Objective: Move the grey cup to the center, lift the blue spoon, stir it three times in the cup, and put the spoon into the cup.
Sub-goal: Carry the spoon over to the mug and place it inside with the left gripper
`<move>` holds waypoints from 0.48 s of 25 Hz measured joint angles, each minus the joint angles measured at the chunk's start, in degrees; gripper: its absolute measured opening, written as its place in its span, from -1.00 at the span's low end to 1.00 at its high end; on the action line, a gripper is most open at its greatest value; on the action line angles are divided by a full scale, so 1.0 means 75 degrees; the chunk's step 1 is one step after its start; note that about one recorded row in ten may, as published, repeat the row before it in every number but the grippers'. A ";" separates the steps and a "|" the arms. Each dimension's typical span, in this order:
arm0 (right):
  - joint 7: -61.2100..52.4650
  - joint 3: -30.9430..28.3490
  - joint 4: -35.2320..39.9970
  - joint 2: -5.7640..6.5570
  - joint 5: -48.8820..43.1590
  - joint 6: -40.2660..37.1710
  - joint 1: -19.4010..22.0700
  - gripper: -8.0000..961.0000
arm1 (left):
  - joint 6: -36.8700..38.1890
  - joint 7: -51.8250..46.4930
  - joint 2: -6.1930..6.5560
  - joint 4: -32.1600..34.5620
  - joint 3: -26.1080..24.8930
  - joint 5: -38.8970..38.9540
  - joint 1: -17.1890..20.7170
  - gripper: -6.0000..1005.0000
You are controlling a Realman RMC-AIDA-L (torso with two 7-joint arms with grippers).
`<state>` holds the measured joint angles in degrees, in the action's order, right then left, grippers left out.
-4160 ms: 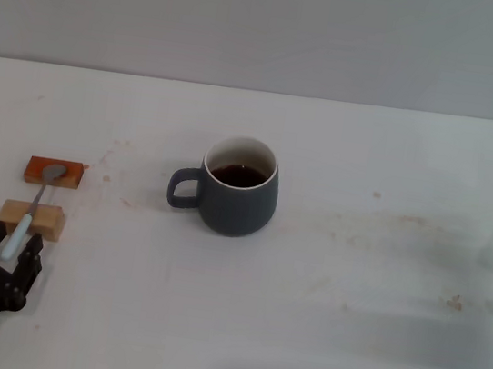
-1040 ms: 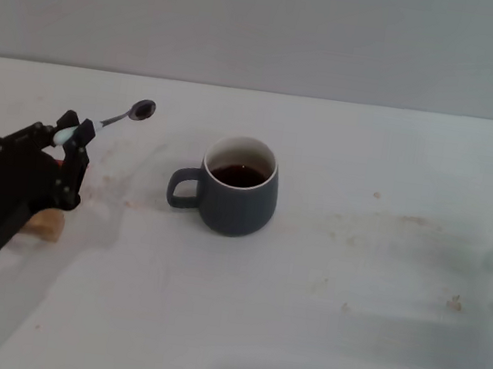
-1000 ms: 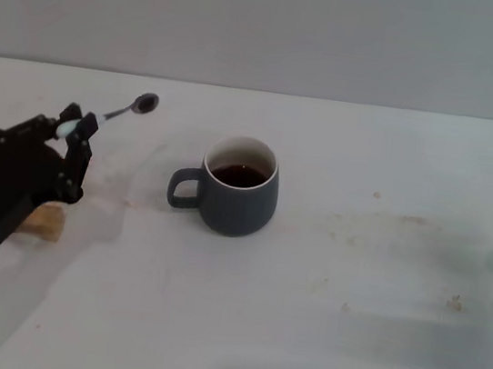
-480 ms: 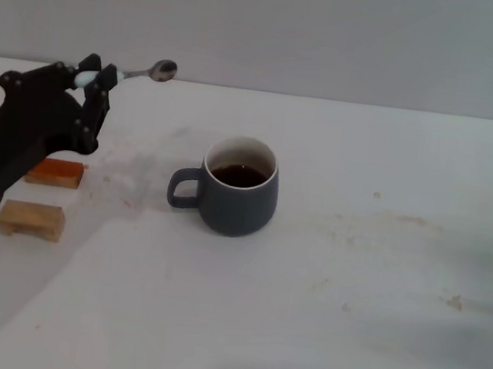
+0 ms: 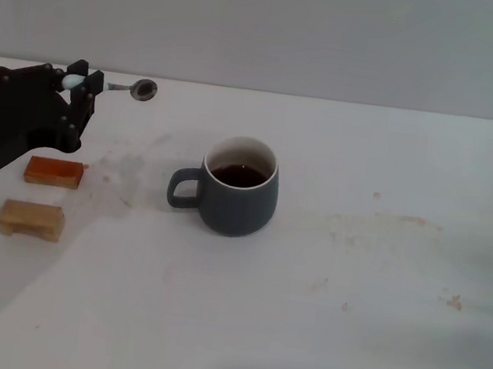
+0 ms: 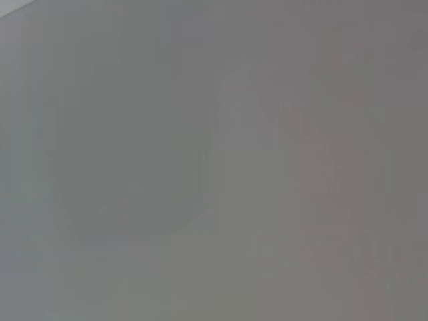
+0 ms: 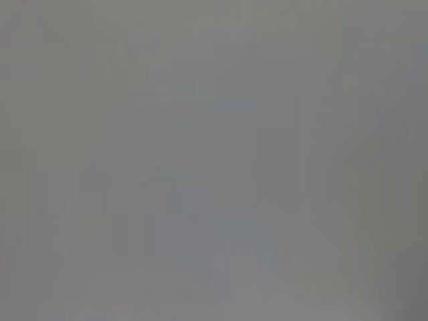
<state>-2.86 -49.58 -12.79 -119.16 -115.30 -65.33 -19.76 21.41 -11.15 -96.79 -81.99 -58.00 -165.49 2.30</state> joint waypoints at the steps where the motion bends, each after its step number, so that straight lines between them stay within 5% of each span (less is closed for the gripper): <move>1: 0.0001 -0.0018 0.0041 0.0004 0.0000 -0.0007 -0.0026 -0.99 | -0.0116 0.0023 0.0007 -0.0221 0.0000 -0.0001 0.0104 -0.70; 7: 0.0004 -0.0112 0.0187 0.0010 0.0000 -0.0017 -0.0066 -0.99 | -0.1297 0.0399 -0.0022 -0.1194 -0.0005 0.0001 0.0346 -0.70; 12: 0.0007 -0.0108 0.0268 0.0005 0.0000 -0.0020 0.0034 -0.99 | -0.2479 0.1546 -0.0434 -0.2033 -0.0058 -0.0001 0.0540 -0.70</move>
<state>-2.81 -50.39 -10.78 -119.13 -115.30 -65.47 -19.51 2.82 0.44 -100.05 -97.24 -58.44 -165.50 6.35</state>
